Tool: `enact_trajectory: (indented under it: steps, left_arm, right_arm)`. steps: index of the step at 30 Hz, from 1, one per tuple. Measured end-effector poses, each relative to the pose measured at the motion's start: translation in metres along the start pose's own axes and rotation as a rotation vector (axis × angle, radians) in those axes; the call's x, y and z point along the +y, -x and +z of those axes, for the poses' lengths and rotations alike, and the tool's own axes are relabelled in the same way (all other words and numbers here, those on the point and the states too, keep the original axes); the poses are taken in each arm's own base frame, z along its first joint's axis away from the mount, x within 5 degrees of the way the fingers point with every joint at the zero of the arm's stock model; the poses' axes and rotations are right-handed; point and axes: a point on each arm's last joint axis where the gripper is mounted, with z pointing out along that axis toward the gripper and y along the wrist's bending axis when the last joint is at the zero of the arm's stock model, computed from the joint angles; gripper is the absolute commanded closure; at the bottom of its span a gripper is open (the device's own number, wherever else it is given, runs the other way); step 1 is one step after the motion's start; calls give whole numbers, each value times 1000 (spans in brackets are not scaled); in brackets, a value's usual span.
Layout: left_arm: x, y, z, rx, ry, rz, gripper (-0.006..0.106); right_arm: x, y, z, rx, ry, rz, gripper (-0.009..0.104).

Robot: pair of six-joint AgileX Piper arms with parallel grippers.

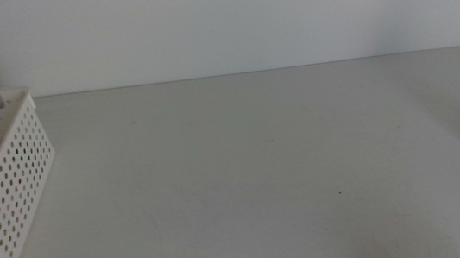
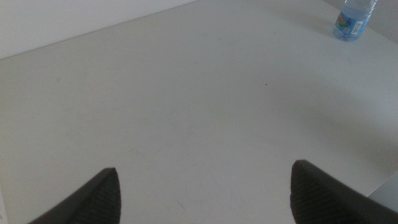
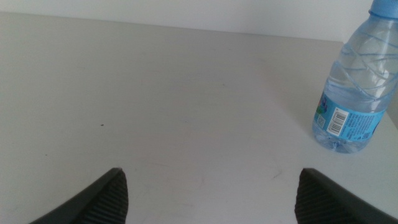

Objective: Use arms to grab the bottles and put them into the dustbin to the left of the table.

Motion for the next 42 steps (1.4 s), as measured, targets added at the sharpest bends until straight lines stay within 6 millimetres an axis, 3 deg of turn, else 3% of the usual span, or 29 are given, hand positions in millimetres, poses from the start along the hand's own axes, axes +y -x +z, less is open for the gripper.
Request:
enact_trajectory:
  steps: [5,11,19,33,42]
  left_arm:
    - [0,0,0,0,0,0,7]
    - [0,0,0,0,0,0,7]
    - [0,0,0,-1,0,0,7]
    - [0,0,0,-3,3,2,7]
    - [0,0,0,-3,3,2,7]
  right_arm:
    - [-1,6,4,-32,-8,-23,24]
    - [-4,29,18,-194,-36,-53,24]
    - [-5,44,39,-292,-42,11,24]
    - [-9,36,71,-241,-70,21,24]
    - [-32,17,88,-122,-203,116,24]
